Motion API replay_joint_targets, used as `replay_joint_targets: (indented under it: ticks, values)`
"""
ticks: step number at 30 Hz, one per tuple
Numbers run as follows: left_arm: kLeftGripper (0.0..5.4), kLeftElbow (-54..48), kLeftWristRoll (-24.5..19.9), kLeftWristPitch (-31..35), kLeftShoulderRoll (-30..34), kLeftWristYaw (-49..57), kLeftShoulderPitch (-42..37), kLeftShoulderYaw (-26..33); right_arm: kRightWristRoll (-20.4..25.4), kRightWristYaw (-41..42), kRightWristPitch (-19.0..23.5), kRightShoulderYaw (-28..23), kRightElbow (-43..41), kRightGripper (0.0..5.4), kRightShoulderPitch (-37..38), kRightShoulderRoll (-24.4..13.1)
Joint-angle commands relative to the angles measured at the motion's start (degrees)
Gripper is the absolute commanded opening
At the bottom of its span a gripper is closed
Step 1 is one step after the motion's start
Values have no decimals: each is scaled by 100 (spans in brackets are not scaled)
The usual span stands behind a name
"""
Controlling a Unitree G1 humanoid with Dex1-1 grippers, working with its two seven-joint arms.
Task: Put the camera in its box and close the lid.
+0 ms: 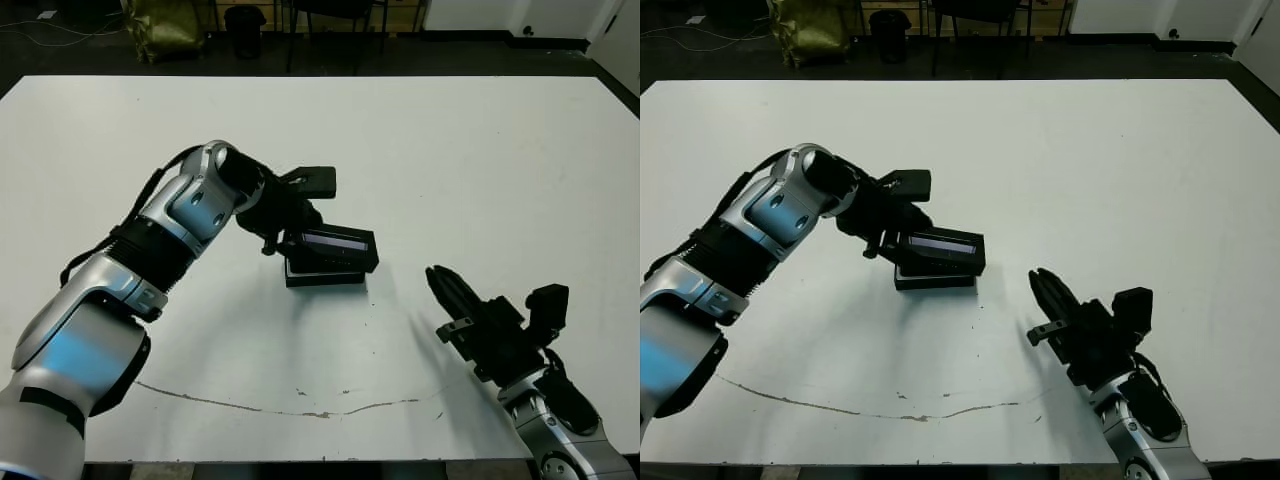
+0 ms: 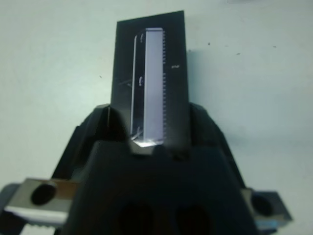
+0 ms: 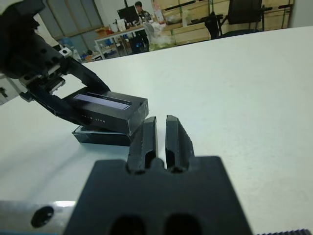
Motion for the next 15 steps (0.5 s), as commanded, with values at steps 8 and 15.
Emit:
replay_joint_targets:
  ticks: [8, 15]
  values:
    - [255, 74, 195, -44, 6, -76, 26, -76, 67, 3, 38, -46, 97, 0, 52, 39]
    - [255, 106, 283, -140, 6, -29, 117, -92, -79, -47, 36, -18, 33, 0, 77, -7]
